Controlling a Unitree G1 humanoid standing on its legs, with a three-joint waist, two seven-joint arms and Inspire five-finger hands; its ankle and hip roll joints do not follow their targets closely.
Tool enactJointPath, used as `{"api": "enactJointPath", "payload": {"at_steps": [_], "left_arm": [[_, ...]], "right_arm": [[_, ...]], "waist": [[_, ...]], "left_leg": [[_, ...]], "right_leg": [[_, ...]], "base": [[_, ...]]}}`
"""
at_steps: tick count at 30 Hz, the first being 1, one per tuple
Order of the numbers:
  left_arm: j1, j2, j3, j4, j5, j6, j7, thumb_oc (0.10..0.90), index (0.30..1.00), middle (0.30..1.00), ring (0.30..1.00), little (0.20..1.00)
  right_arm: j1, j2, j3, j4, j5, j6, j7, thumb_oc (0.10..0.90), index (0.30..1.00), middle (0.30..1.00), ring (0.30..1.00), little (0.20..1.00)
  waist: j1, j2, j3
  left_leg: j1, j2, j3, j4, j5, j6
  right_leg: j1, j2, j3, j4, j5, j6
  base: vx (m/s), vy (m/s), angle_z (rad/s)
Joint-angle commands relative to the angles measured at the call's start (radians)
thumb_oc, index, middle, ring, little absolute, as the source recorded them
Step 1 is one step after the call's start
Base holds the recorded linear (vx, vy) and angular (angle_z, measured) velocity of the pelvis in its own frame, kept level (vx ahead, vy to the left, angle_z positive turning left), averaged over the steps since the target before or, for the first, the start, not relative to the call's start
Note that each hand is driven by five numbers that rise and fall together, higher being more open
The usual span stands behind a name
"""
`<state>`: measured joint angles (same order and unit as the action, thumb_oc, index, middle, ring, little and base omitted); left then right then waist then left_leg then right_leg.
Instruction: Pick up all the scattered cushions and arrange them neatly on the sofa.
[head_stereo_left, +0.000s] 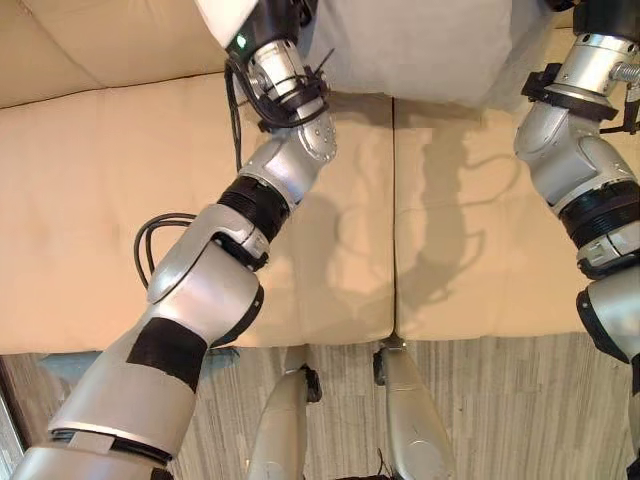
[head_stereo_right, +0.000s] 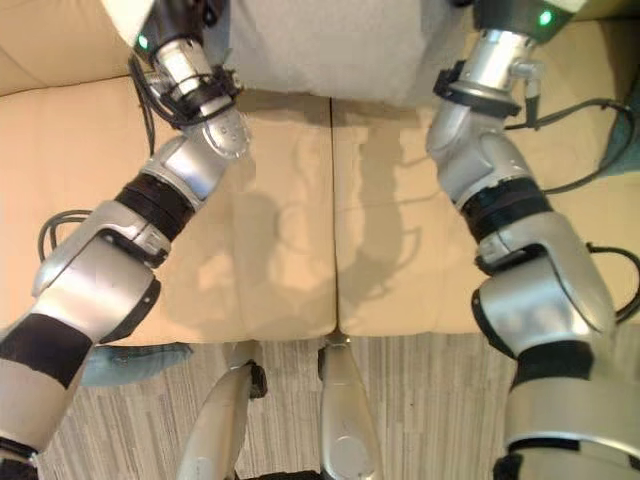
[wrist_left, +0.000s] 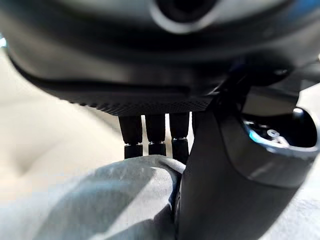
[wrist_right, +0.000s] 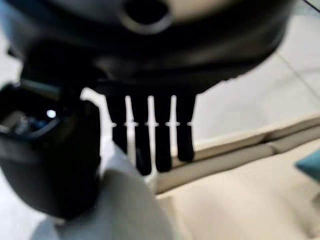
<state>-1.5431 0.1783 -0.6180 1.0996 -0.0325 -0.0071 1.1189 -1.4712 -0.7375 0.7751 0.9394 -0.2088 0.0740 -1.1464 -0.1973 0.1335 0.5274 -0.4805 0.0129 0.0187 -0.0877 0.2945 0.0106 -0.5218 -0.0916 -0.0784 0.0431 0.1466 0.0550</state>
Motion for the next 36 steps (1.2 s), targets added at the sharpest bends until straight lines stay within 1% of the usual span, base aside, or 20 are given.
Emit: {"api": "enactJointPath", "payload": {"at_steps": [1,3,7,11,14,15,16,17,18,19,22,23,26,29,30,32,33,34,35,36], "left_arm": [[-0.107,-0.067,0.000,0.068,-0.004,-0.109,-0.058,0.400,0.300,0.300,0.300,0.300],[-0.101,-0.074,0.006,0.093,-0.038,-0.104,-0.083,0.400,0.300,0.300,0.300,0.300],[-0.072,-0.029,-0.034,0.122,0.032,-0.063,-0.104,0.400,0.300,0.300,0.300,0.300],[-0.064,0.017,-0.041,0.142,0.042,-0.046,-0.135,0.400,0.300,0.300,0.300,0.300],[-0.059,0.037,-0.051,0.174,0.032,-0.037,-0.161,0.400,0.300,0.300,0.300,0.300],[-0.057,0.038,-0.048,0.179,0.023,-0.036,-0.167,0.400,0.300,0.300,0.300,0.300],[-0.049,0.035,-0.037,0.179,0.011,-0.035,-0.176,0.400,0.300,0.300,0.300,0.300],[-0.043,0.032,-0.029,0.178,0.008,-0.036,-0.182,0.416,0.324,0.324,0.324,0.324],[-0.043,0.032,-0.029,0.177,0.008,-0.036,-0.182,0.591,0.587,0.587,0.587,0.587],[-0.029,0.024,-0.017,0.187,-0.011,-0.034,-0.204,0.800,0.900,0.900,0.900,0.900],[-0.023,-0.002,0.011,0.215,-0.065,-0.028,-0.232,0.800,0.900,0.900,0.900,0.900],[-0.012,-0.036,0.063,0.212,-0.142,-0.039,-0.245,0.800,0.900,0.900,0.900,0.900],[0.001,-0.067,0.106,0.212,-0.212,-0.041,-0.265,0.800,0.900,0.900,0.900,0.900],[0.011,-0.076,0.160,0.208,-0.283,-0.035,-0.297,0.800,0.900,0.900,0.900,0.900],[0.012,-0.076,0.160,0.208,-0.284,-0.035,-0.296,0.800,0.900,0.900,0.900,0.900],[0.030,-0.076,0.178,0.166,-0.310,-0.036,-0.304,0.800,0.900,0.900,0.900,0.900],[0.033,-0.043,0.219,0.091,-0.382,-0.060,-0.313,0.800,0.900,0.900,0.900,0.900],[0.045,-0.030,0.228,0.049,-0.408,-0.080,-0.318,0.800,0.900,0.900,0.900,0.900],[0.089,0.016,0.240,-0.107,-0.458,-0.143,-0.325,0.800,0.900,0.900,0.900,0.900],[0.147,0.048,0.247,-0.242,-0.461,-0.166,-0.316,0.800,0.900,0.900,0.900,0.900]], "right_arm": [[-0.215,0.100,-0.019,0.064,-0.005,-0.034,-0.047,0.400,0.300,0.300,0.300,0.300],[-0.226,0.109,-0.022,0.104,0.035,-0.043,-0.035,0.400,0.300,0.300,0.300,0.300],[-0.231,0.127,-0.013,0.099,0.062,-0.062,-0.024,0.400,0.300,0.300,0.300,0.300],[-0.214,0.139,-0.026,0.107,0.091,-0.067,0.009,0.400,0.300,0.300,0.300,0.300],[-0.196,0.164,-0.048,0.151,0.141,-0.077,0.031,0.400,0.300,0.300,0.300,0.300],[-0.189,0.171,-0.059,0.153,0.158,-0.079,0.029,0.518,0.476,0.476,0.476,0.476],[-0.180,0.177,-0.069,0.145,0.159,-0.075,0.021,0.689,0.733,0.733,0.733,0.733],[-0.166,0.177,-0.074,0.150,0.156,-0.070,0.024,0.800,0.900,0.900,0.900,0.900],[-0.165,0.177,-0.074,0.150,0.156,-0.070,0.024,0.800,0.900,0.900,0.900,0.900],[-0.159,0.187,-0.088,0.152,0.176,-0.067,0.037,0.800,0.900,0.900,0.900,0.900],[-0.155,0.197,-0.115,0.164,0.219,-0.075,0.048,0.800,0.900,0.900,0.900,0.900],[-0.152,0.201,-0.125,0.153,0.240,-0.074,0.059,0.800,0.900,0.900,0.900,0.900],[-0.149,0.193,-0.124,0.142,0.262,-0.070,0.079,0.800,0.900,0.900,0.900,0.900],[-0.129,0.168,-0.142,0.093,0.294,-0.072,0.101,0.800,0.900,0.900,0.900,0.900],[-0.128,0.168,-0.142,0.091,0.293,-0.071,0.100,0.800,0.900,0.900,0.900,0.900],[-0.094,0.129,-0.170,0.037,0.306,-0.071,0.105,0.800,0.900,0.900,0.900,0.900],[-0.045,0.073,-0.212,-0.030,0.328,-0.079,0.113,0.800,0.900,0.900,0.900,0.900],[-0.020,0.049,-0.228,-0.054,0.334,-0.077,0.119,0.800,0.900,0.900,0.900,0.900],[0.025,0.010,-0.253,-0.106,0.350,-0.073,0.120,0.800,0.900,0.900,0.900,0.900],[0.090,-0.025,-0.300,-0.166,0.359,-0.074,0.123,0.800,0.900,0.900,0.900,0.900]], "waist": [[0.001,-0.059,-0.123],[-0.005,-0.063,-0.126],[-0.018,-0.075,-0.132],[-0.018,-0.078,-0.135],[-0.021,-0.073,-0.131],[-0.023,-0.071,-0.129],[-0.024,-0.070,-0.126],[-0.024,-0.068,-0.124],[-0.024,-0.068,-0.124],[-0.024,-0.066,-0.119],[-0.024,-0.064,-0.115],[-0.023,-0.062,-0.108],[-0.022,-0.061,-0.103],[-0.020,-0.058,-0.097],[-0.020,-0.058,-0.097],[-0.016,-0.050,-0.094],[-0.007,-0.038,-0.093],[-0.003,-0.034,-0.091],[0.005,-0.024,-0.086],[0.012,-0.016,-0.083]], "left_leg": [[0.009,0.095,0.034,0.000,-0.177,-0.129],[0.006,0.097,0.039,0.000,-0.177,-0.130],[0.002,0.101,0.051,0.000,-0.179,-0.132],[-0.006,0.104,0.061,0.000,-0.182,-0.133],[-0.007,0.104,0.062,0.000,-0.179,-0.134],[-0.007,0.103,0.062,0.000,-0.179,-0.133],[-0.006,0.102,0.062,0.000,-0.179,-0.133],[-0.005,0.101,0.060,0.000,-0.179,-0.132],[-0.005,0.101,0.060,0.000,-0.179,-0.132],[-0.005,0.100,0.061,0.000,-0.178,-0.132],[-0.005,0.098,0.061,0.000,-0.178,-0.130],[-0.003,0.096,0.060,0.000,-0.179,-0.130],[0.002,0.092,0.057,0.000,-0.179,-0.128],[0.015,0.088,0.054,0.000,-0.181,-0.126],[0.016,0.088,0.053,0.000,-0.181,-0.126],[0.026,0.084,0.051,0.000,-0.184,-0.124],[0.039,0.081,0.047,0.000,-0.186,-0.120],[0.045,0.080,0.044,0.000,-0.186,-0.119],[0.052,0.076,0.040,0.000,-0.187,-0.117],[0.061,0.074,0.035,0.000,-0.187,-0.114]], "right_leg": [[-0.061,0.020,0.008,0.008,-0.103,0.040],[-0.066,0.022,0.007,0.005,-0.099,0.040],[-0.074,0.024,0.018,-0.005,-0.086,0.044],[-0.084,0.025,0.023,-0.013,-0.079,0.044],[-0.084,0.025,0.022,-0.015,-0.078,0.042],[-0.083,0.025,0.022,-0.015,-0.077,0.042],[-0.082,0.025,0.022,-0.015,-0.077,0.041],[-0.081,0.026,0.021,-0.015,-0.077,0.040],[-0.080,0.026,0.021,-0.015,-0.077,0.040],[-0.080,0.025,0.021,-0.017,-0.075,0.040],[-0.077,0.026,0.020,-0.021,-0.072,0.039],[-0.073,0.025,0.019,-0.023,-0.071,0.039],[-0.063,0.024,0.017,-0.028,-0.071,0.039],[-0.047,0.023,0.018,-0.027,-0.073,0.039],[-0.046,0.023,0.018,-0.028,-0.074,0.039],[-0.032,0.022,0.015,-0.026,-0.079,0.037],[-0.020,0.020,0.010,-0.019,-0.089,0.034],[-0.012,0.020,0.009,-0.017,-0.092,0.033],[-0.003,0.020,0.006,-0.013,-0.098,0.031],[0.007,0.019,0.001,-0.010,-0.104,0.030]], "base": [[0.00,0.000,0.00],[0.01,-0.009,-0.05],[0.01,0.016,-0.12],[0.01,-0.010,-0.27],[0.00,-0.010,-0.07],[0.00,0.000,0.00],[0.00,-0.002,-0.04],[0.00,0.000,-0.04],[0.00,0.000,0.00],[0.00,0.000,0.00],[0.00,0.000,0.00],[0.00,0.000,0.00],[-0.01,-0.005,0.02],[0.00,0.000,0.00],[0.00,0.000,0.00],[0.01,-0.022,0.00],[0.01,-0.046,0.02],[0.02,-0.073,0.07],[0.01,-0.072,0.12],[0.02,-0.063,0.15]]}}
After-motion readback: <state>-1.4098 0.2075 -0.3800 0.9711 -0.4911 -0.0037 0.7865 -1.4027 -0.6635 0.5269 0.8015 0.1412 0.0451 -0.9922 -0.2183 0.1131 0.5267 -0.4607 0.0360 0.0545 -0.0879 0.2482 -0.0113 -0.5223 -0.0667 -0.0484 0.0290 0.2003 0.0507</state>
